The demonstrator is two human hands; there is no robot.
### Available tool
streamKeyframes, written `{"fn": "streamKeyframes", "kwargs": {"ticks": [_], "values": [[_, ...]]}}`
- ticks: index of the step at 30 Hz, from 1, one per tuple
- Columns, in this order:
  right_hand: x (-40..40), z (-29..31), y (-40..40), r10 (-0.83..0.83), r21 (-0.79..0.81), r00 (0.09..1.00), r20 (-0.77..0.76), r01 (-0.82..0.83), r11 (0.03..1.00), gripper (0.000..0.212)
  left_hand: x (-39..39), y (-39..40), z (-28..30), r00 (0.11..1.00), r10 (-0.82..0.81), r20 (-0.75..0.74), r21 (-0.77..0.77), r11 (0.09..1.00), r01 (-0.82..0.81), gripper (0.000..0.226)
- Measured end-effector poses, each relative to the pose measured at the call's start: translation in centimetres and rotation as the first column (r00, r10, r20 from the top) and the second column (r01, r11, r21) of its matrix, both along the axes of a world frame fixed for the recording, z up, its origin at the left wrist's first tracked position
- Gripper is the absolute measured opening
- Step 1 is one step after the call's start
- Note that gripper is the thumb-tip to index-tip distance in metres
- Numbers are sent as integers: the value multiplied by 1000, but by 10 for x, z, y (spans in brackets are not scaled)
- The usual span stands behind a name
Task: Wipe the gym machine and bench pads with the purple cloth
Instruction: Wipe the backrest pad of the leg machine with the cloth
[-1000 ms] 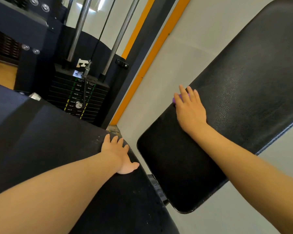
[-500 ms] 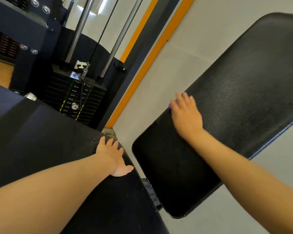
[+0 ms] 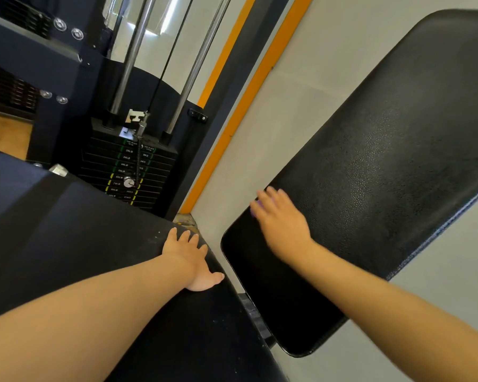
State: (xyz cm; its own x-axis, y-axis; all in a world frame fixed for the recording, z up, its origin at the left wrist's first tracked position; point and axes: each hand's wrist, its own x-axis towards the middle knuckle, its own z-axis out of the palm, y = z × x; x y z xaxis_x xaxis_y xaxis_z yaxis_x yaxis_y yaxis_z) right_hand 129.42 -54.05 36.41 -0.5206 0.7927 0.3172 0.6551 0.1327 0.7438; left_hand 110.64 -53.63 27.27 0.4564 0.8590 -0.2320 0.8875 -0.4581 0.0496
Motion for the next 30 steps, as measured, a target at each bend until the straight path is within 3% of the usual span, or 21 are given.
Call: {"fn": "streamKeyframes", "kwargs": {"ticks": [3,5,7,11,18,21,26,30], "values": [[24,71,15,-28,268,999,-23,33,963,33,1,2,-1,1000,8,-4,-1,1000,-8,88],[43,104,16,-45,354,994,-102,78,932,37,2,2,-2,1000,9,-1,-4,1000,-9,89],[46,105,12,-41,369,991,-130,86,925,43,2,1,-1,1000,6,2,-2,1000,-6,89],[32,48,-13,-42,327,992,-116,78,942,53,1,1,1,1000,-6,0,-1,1000,6,89],[20,-37,-82,-131,-34,988,-82,128,991,80,0,1,2,1000,-9,-6,-8,1000,9,89],[24,-15,-83,-115,25,989,-92,117,993,75,1,0,3,1000,-17,-8,-9,1000,17,89],[42,74,-60,-150,288,971,-187,200,936,57,2,4,2,1000,-24,12,4,1000,24,89],[40,59,-58,-103,288,969,-224,167,943,55,3,3,3,999,-35,25,17,999,35,88]]}}
